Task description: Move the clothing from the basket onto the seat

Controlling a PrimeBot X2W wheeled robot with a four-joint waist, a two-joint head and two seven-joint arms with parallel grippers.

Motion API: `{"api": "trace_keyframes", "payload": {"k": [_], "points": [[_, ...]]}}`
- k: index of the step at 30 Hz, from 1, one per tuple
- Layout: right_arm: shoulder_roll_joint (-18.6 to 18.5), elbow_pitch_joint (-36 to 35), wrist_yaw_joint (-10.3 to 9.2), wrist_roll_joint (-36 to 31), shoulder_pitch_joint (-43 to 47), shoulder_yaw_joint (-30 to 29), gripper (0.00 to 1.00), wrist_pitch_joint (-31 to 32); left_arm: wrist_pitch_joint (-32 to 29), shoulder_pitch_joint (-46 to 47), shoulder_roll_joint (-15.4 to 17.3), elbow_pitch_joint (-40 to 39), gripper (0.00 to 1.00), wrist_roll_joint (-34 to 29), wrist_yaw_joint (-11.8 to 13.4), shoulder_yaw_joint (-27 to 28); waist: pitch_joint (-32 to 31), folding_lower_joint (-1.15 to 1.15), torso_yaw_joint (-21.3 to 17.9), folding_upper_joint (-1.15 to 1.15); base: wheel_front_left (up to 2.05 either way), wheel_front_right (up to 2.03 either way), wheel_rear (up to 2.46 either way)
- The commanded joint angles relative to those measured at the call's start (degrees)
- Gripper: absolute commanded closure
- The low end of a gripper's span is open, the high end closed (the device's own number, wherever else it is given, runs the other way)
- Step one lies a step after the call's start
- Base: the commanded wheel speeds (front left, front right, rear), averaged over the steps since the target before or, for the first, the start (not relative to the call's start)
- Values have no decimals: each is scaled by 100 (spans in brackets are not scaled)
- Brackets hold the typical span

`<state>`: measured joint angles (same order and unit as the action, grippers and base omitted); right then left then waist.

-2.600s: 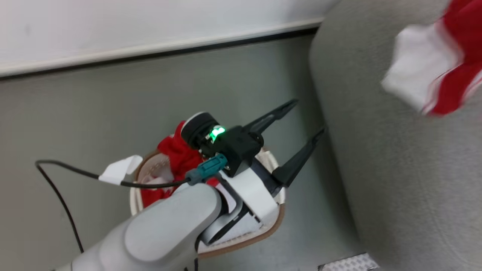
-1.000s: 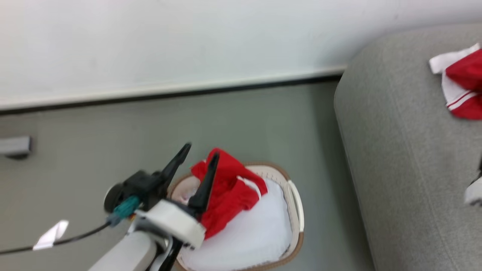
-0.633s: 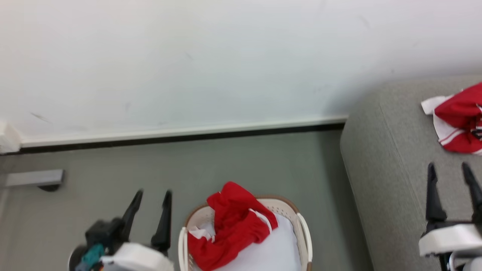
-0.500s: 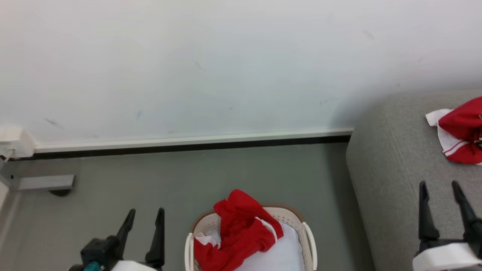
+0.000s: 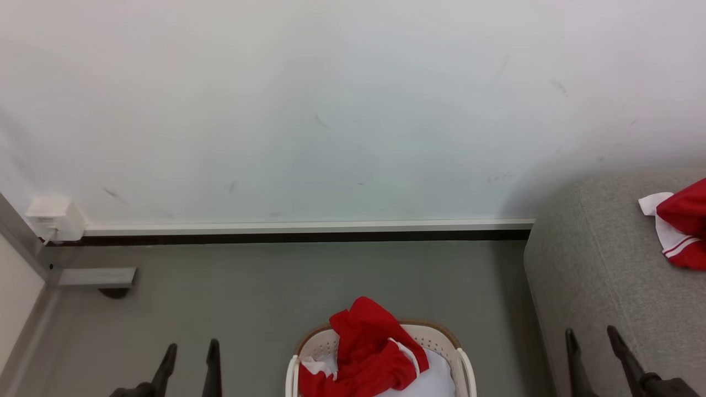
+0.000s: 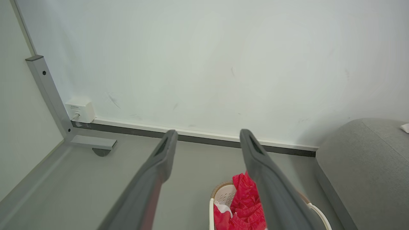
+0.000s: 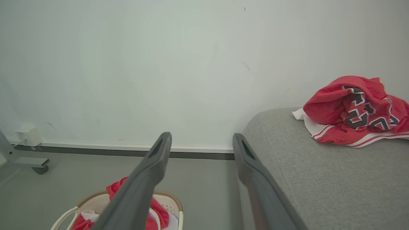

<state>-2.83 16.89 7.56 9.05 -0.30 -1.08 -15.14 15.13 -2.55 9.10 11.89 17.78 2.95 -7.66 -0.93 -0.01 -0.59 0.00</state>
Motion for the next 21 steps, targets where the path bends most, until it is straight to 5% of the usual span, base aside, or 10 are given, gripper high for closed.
{"api": "trace_keyframes", "payload": {"k": [1,21], "points": [[-16,43,-14,47,74,53,0,0,2,-77,-61,29,0,-135,-66,104,-9,1,-12,0,0,0,0],[-16,21,-14,89,-75,242,0,0,3,28,-461,163,0,-701,-589,638,90,1,-152,0,0,0,0]]}}
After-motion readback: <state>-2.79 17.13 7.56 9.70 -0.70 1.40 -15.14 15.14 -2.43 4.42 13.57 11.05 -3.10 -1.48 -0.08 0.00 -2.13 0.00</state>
